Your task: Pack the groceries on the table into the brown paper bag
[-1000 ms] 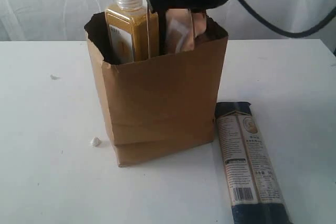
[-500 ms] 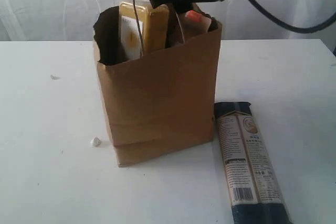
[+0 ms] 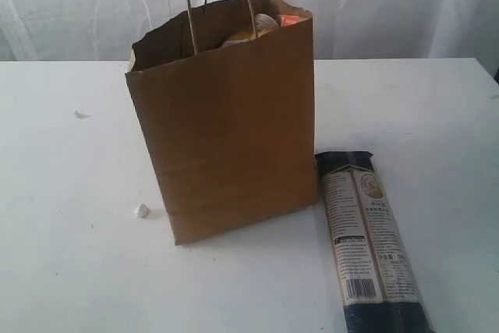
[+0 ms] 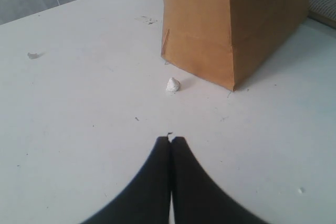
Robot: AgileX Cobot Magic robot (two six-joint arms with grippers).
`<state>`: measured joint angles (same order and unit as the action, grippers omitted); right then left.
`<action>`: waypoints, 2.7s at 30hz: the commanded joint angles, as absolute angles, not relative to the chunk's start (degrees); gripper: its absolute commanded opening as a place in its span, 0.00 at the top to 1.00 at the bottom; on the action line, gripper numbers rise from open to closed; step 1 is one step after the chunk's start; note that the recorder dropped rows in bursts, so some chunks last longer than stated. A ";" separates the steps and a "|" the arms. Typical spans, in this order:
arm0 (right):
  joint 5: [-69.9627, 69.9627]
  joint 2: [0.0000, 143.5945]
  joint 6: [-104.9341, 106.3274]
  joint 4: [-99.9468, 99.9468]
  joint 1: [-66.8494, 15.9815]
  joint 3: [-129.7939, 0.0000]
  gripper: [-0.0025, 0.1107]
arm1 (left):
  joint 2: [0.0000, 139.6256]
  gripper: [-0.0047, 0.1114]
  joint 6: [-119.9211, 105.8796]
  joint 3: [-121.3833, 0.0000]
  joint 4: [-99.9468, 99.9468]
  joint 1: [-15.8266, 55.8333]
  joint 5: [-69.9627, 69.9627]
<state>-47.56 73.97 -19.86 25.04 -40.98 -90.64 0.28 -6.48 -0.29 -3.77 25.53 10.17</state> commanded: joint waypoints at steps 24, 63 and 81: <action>-52.99 45.13 -13.27 9.99 -40.60 -66.38 0.48 | 0.00 0.96 -6.25 0.00 -4.58 25.80 10.13; -45.68 18.79 -12.58 4.87 -40.60 -28.48 0.98 | 3.05 0.96 26.07 -14.63 -17.15 25.91 30.28; -45.73 18.79 -12.58 3.42 -40.60 -28.48 0.98 | 39.97 0.94 10.09 -35.95 -4.61 25.91 47.58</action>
<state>-45.92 19.07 -12.84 3.87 -40.98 -28.76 35.23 10.63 -35.66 -5.68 25.53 47.07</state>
